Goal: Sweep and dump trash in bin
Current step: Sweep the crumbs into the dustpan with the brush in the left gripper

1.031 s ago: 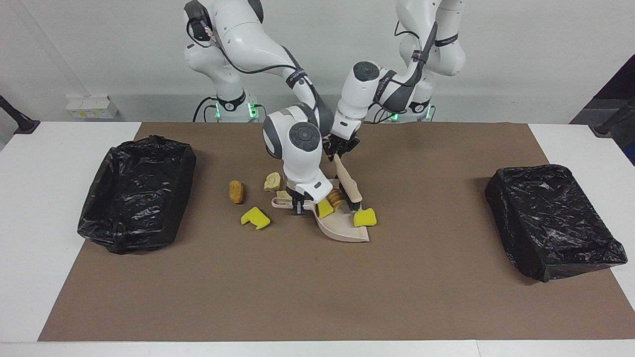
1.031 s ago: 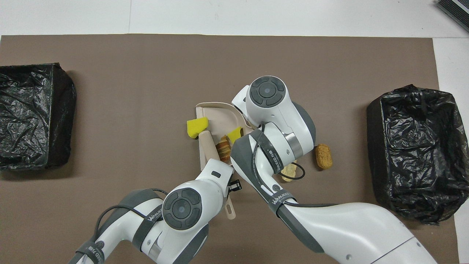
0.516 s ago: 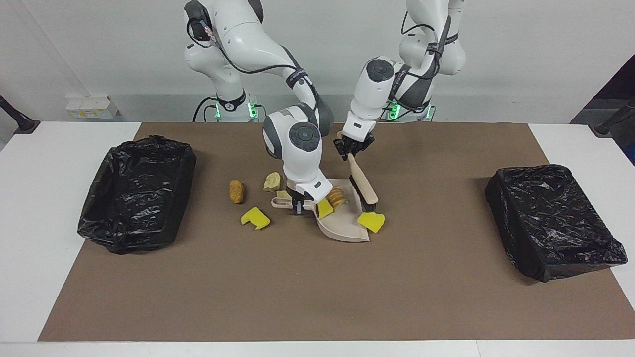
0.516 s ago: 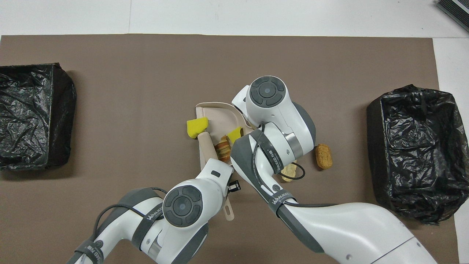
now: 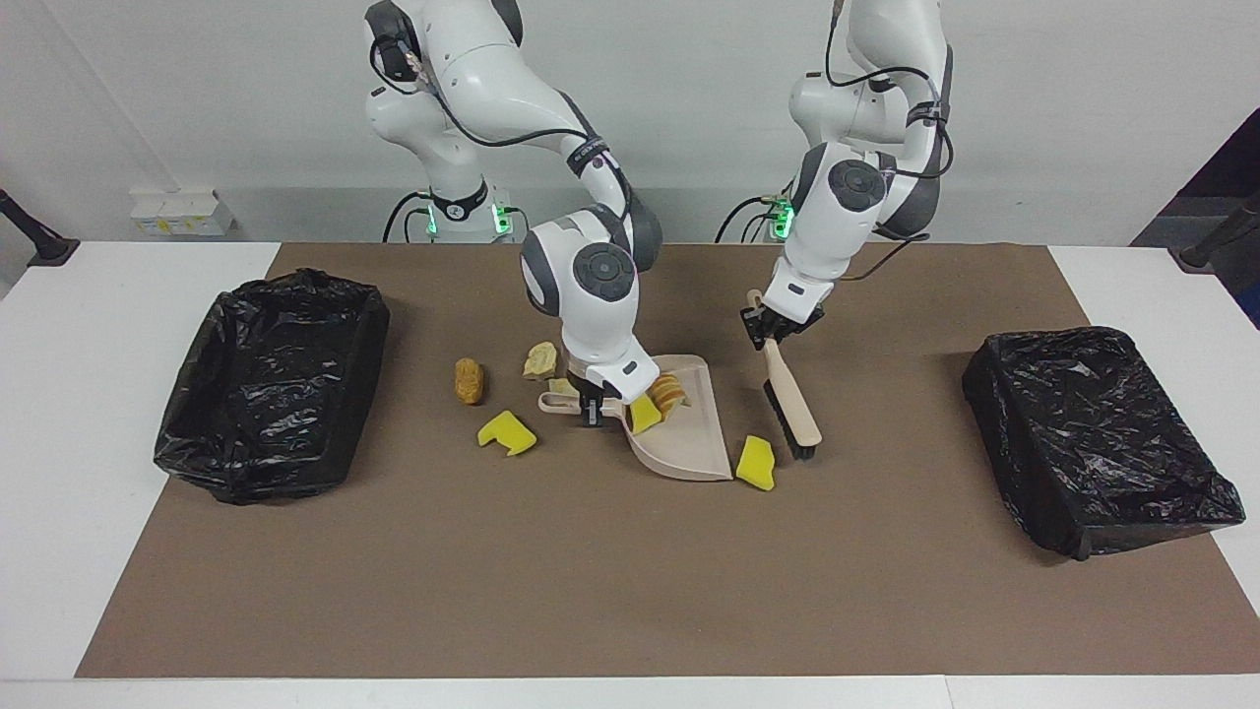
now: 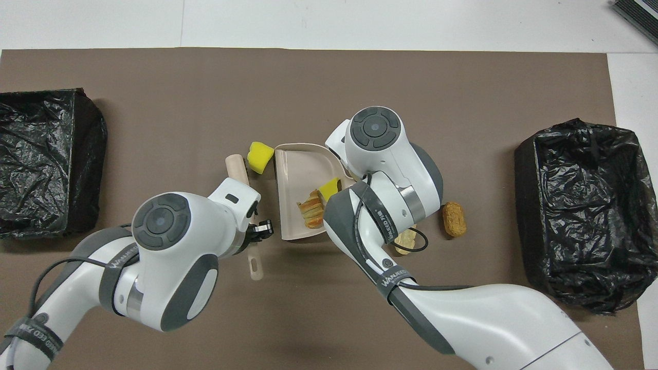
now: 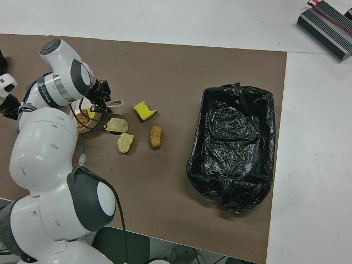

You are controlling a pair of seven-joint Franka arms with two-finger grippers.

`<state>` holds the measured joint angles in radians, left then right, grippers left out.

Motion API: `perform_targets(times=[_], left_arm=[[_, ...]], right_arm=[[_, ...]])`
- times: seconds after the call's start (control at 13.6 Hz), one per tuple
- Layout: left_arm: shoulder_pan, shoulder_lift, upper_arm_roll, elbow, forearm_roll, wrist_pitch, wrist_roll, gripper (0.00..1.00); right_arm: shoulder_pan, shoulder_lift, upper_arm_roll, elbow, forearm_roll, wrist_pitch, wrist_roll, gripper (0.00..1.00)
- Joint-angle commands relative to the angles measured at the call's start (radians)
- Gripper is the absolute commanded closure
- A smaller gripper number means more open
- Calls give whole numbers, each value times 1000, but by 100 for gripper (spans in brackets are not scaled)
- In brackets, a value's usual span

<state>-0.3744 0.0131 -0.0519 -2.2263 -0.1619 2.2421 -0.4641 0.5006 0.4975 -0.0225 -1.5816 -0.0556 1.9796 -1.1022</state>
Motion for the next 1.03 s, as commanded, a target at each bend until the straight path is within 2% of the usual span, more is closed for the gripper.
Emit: perform_targets(times=[0.0, 0.07, 0.29, 0.44, 0.74, 0.96], left_arm=[[32, 146, -9, 141, 7, 8, 79, 100], [46, 177, -11, 189, 12, -13, 88, 100], [8, 165, -20, 186, 10, -85, 217, 100], [-55, 150, -23, 188, 8, -140, 203, 100], [-172, 134, -43, 191, -28, -141, 125, 100], [-152, 117, -28, 191, -24, -156, 125, 100]], right_arm=[[-13, -22, 7, -38, 6, 16, 11, 100], [-16, -22, 7, -43, 8, 15, 54, 100], [-14, -33, 7, -49, 10, -18, 189, 100], [-13, -34, 9, -49, 10, -21, 196, 100], [-13, -36, 9, -51, 10, -19, 196, 100], [-14, -36, 9, -51, 10, -18, 194, 100]])
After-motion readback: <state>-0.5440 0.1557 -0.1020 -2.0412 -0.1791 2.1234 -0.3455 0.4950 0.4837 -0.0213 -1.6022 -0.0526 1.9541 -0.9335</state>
